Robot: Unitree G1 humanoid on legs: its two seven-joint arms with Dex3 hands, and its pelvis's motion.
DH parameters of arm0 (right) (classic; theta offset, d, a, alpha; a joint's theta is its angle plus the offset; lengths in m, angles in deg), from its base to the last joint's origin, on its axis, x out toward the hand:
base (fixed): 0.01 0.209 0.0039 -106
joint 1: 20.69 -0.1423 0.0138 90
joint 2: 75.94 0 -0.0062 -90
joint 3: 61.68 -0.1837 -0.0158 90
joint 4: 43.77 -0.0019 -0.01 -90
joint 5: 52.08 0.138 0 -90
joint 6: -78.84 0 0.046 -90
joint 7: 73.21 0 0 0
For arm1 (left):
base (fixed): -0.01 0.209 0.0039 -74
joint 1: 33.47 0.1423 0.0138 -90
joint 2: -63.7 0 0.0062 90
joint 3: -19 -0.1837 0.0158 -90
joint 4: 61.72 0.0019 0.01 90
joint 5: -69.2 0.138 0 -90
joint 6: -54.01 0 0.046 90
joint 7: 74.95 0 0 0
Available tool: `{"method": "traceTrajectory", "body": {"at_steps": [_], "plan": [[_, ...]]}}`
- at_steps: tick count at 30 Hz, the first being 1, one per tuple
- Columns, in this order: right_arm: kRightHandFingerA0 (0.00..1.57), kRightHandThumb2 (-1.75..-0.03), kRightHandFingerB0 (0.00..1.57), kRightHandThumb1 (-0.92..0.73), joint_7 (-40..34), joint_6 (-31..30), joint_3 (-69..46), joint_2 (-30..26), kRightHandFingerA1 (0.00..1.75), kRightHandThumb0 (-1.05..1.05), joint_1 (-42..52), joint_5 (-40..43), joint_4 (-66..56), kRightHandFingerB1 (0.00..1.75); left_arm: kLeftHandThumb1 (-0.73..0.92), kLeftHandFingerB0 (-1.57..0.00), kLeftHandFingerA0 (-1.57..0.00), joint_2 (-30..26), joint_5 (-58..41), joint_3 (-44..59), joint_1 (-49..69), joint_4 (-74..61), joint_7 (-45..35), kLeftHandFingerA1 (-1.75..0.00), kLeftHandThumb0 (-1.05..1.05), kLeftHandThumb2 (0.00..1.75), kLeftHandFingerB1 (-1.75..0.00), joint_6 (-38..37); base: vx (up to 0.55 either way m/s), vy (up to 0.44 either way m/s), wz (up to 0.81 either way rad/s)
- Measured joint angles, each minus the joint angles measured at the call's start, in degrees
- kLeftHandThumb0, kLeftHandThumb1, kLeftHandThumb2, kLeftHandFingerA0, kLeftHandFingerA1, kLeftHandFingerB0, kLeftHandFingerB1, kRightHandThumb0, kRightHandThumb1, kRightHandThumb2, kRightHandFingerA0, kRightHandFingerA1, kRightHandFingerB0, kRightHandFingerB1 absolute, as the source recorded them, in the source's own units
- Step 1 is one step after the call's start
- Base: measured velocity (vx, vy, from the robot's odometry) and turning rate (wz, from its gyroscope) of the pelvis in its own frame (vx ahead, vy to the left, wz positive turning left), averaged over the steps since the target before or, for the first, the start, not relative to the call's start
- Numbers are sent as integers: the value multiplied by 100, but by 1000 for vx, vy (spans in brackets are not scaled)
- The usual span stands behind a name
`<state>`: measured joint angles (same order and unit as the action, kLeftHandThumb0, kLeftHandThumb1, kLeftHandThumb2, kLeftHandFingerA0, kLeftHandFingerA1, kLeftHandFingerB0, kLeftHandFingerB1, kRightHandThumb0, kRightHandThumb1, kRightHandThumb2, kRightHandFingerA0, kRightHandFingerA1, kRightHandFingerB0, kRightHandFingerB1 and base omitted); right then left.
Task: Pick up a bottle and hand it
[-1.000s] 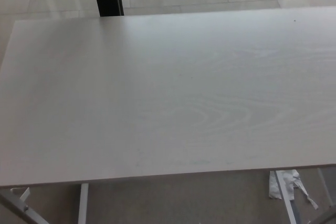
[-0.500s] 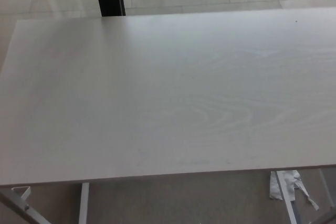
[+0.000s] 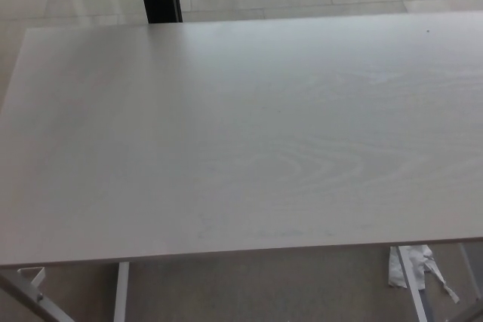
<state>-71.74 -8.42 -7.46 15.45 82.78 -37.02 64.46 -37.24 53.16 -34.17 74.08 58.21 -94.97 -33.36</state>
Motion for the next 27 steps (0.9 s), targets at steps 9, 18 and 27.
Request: {"method": "traceTrajectory", "body": {"at_steps": [9, 18, 27], "plan": [[86, -58, 32, -61, -11, 0, 30, 0, 91, -66, 39, -4, -59, 47, 34, -57, -137, 13, -119, 41, -25, -10, 60, -143, -61, 67, -51, 52, 0, 0, 0], [104, -90, 23, -46, -27, 8, 57, 2, 120, -71, 52, -6, -76, 54, 37, -59, -137, 12, -217, 44, -26, 41, 59, -140, -62, 52, -41, 103, 0, 0, 0], [104, -86, 30, -46, -64, 6, 89, 2, 112, -70, 23, -17, -35, 57, 35, -61, -135, 8, -222, 5, 22, 53, 27, -142, -62, 52, -41, 99, 0, 0, 0]]}}
